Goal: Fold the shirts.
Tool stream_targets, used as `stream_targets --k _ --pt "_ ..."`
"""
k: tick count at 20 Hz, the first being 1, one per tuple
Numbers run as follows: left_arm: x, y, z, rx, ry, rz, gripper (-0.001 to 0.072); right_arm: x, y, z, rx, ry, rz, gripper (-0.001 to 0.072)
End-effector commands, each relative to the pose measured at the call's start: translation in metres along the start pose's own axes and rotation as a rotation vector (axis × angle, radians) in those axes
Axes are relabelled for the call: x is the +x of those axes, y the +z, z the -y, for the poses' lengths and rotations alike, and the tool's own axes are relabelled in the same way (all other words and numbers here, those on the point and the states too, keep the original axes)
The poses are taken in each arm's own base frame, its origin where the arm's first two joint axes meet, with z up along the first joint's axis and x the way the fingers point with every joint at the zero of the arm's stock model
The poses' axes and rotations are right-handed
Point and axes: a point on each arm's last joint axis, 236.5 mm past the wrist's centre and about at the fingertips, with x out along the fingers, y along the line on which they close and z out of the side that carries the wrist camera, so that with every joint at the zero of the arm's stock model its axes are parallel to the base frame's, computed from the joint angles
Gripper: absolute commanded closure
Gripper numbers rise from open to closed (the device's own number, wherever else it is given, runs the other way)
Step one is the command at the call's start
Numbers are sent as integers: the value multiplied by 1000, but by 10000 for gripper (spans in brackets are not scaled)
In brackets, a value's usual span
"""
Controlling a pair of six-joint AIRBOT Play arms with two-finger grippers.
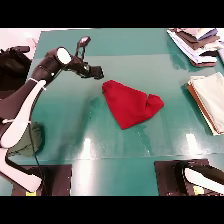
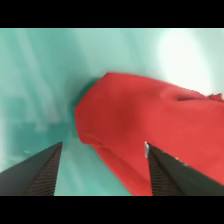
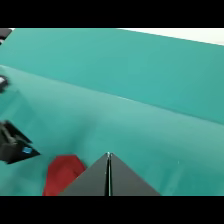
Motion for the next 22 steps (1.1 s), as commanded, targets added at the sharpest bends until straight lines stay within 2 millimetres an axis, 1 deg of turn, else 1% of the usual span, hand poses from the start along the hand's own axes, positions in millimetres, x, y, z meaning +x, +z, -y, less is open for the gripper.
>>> stream_targets --k 1,3,4,5,6,8,9,10,11,12,13,14,15,16,17,18,19,20,21,22 --pt "46 -29 -11 -124 -81 -99 83 0 -8 -1 -2 5 -33 697" --pt "66 -43 -9 -137 -90 -136 84 2 -10 -1 1 7 -42 697" --pt "72 -47 -8 -135 -90 -143 84 4 -14 0 6 7 -54 697" --pt "78 -49 -5 -131 -90 -143 97 10 -22 2 17 9 -78 697" --pt "82 -50 -2 -126 -91 -140 111 16 -34 4 31 10 -111 697" --pt "86 -48 6 -101 -94 -119 113 29 -65 13 73 4 -185 697" --pt "86 -45 10 -92 -99 -109 248 33 -82 22 99 -10 -219 697" --pt "82 -41 9 -87 -100 -108 565 35 -102 35 136 -31 -259 697" --pt "75 -34 8 -79 -106 -107 670 35 -122 49 177 -57 -297 697" --pt "66 -27 8 -70 -112 -103 671 34 -147 64 227 -85 -350 697" --pt "55 -17 10 -56 -119 -97 671 31 -179 82 293 -115 -417 696" --pt "45 -7 10 -35 -116 -89 671 28 -213 97 364 -139 -488 696" --pt "36 1 11 -6 -107 -81 671 27 -251 110 445 -159 -564 674" --pt "30 8 11 20 -94 -71 671 26 -285 119 520 -173 -620 443" --pt "26 12 14 31 -93 -66 671 28 -320 122 593 -178 -669 214" --pt "25 14 15 34 -95 -62 671 35 -347 120 656 -166 -702 193" --pt "25 14 15 34 -95 -61 671 46 -370 112 715 -128 -727 193" --pt "25 13 15 34 -95 -66 671 61 -385 102 753 -79 -734 192" --pt "25 12 14 37 -92 -72 671 76 -393 92 781 -39 -728 193" --pt "24 10 14 37 -93 -80 671 94 -396 83 802 -1 -712 193"
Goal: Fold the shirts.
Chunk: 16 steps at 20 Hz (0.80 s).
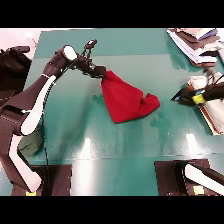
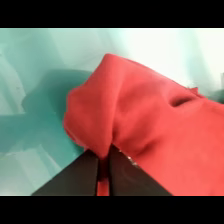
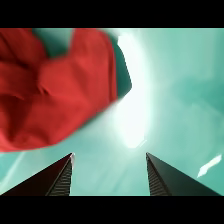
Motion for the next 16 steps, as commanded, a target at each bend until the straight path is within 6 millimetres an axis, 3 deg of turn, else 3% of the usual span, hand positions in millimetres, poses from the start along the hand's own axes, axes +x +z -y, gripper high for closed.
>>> stream_targets --k 1,4,6,8,10,11,13,14,16 --pt "-4 -2 1 12 4 -19 671 65 -11 -16 86 137 -38 192" --pt "-4 -4 1 12 3 -25 671 103 -5 -36 32 130 -76 202" --pt "-4 -7 1 12 2 -39 671 119 0 -42 -38 96 -99 379" --pt "-6 -9 1 20 7 -54 671 121 9 -46 -122 59 -95 696" --pt "-17 -6 6 48 12 -64 672 106 28 -52 -203 24 -41 698" --pt "-32 3 15 73 9 -50 672 89 40 -61 -245 18 6 699" --pt "-83 33 36 143 39 69 672 26 70 -85 -353 -4 150 699" --pt "-119 49 49 185 62 154 672 -18 82 -102 -407 -9 238 699" --pt "-215 74 82 308 136 352 672 -115 87 -139 -492 4 414 698"
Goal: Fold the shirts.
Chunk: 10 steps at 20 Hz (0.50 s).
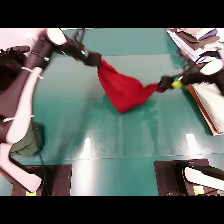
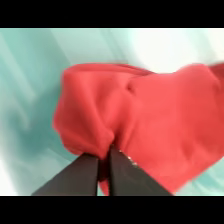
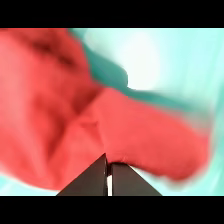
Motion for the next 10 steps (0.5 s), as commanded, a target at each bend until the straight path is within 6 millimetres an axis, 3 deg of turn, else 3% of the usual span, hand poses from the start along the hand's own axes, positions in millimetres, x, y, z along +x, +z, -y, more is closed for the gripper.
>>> stream_targets --k 1,3,4,6,8,10 --pt "-137 60 34 165 111 277 672 -140 52 -44 -172 -56 252 698" --pt "-221 70 68 227 124 420 672 -219 62 -75 -253 -86 394 699" --pt "-255 70 85 253 121 479 672 -246 61 -87 -277 -97 443 699" --pt "-297 66 105 305 142 549 673 -280 59 -102 -291 -110 507 699" --pt "-299 60 111 339 170 538 673 -284 55 -107 -272 -97 494 699" --pt "-260 44 105 348 177 440 673 -259 44 -98 -226 -77 390 699"
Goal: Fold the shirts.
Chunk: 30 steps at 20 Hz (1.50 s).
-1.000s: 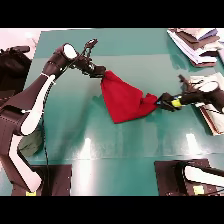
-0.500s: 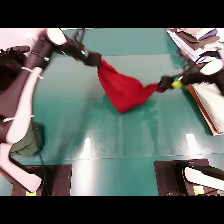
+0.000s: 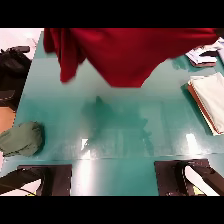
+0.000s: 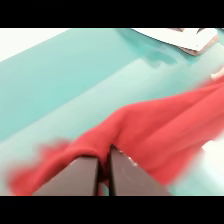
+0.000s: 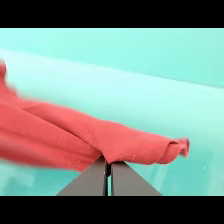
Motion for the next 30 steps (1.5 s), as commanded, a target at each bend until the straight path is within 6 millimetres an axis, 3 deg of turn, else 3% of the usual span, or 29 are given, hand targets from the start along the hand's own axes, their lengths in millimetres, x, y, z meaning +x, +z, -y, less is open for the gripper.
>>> stream_targets --k 1,3,5,7,9,10,11,13,16,18,19,24,26,30 --pt "17 -38 7 48 14 -105 673 6 -28 -5 51 25 -123 700" --pt "64 -112 14 29 -26 -309 672 48 -71 -6 92 80 -284 699" --pt "96 -194 20 -8 -67 -523 672 84 -115 -1 133 96 -410 699" --pt "113 -271 22 -24 -86 -697 671 114 -153 16 141 49 -506 699" --pt "121 -315 22 -38 -87 -767 646 131 -176 24 162 38 -562 700" --pt "122 -322 19 -50 -79 -774 354 137 -183 27 171 36 -580 699" --pt "121 -320 11 -82 -54 -769 150 140 -187 28 177 36 -592 699" --pt "108 -304 -19 -150 16 -736 143 144 -188 30 181 35 -595 699" --pt "65 -283 -91 -274 175 -668 142 146 -185 31 179 31 -577 699" --pt "42 -295 -123 -364 248 -690 142 148 -182 32 179 28 -564 699" --pt "39 -310 -128 -397 255 -715 143 149 -181 32 179 26 -557 699" --pt "82 -390 -113 -586 222 -659 142 149 -181 32 179 27 -559 699" --pt "97 -419 -97 -684 176 -700 143 149 -182 28 172 33 -562 699" --pt "127 -442 -68 -736 60 -734 143 150 -183 20 156 49 -567 699"
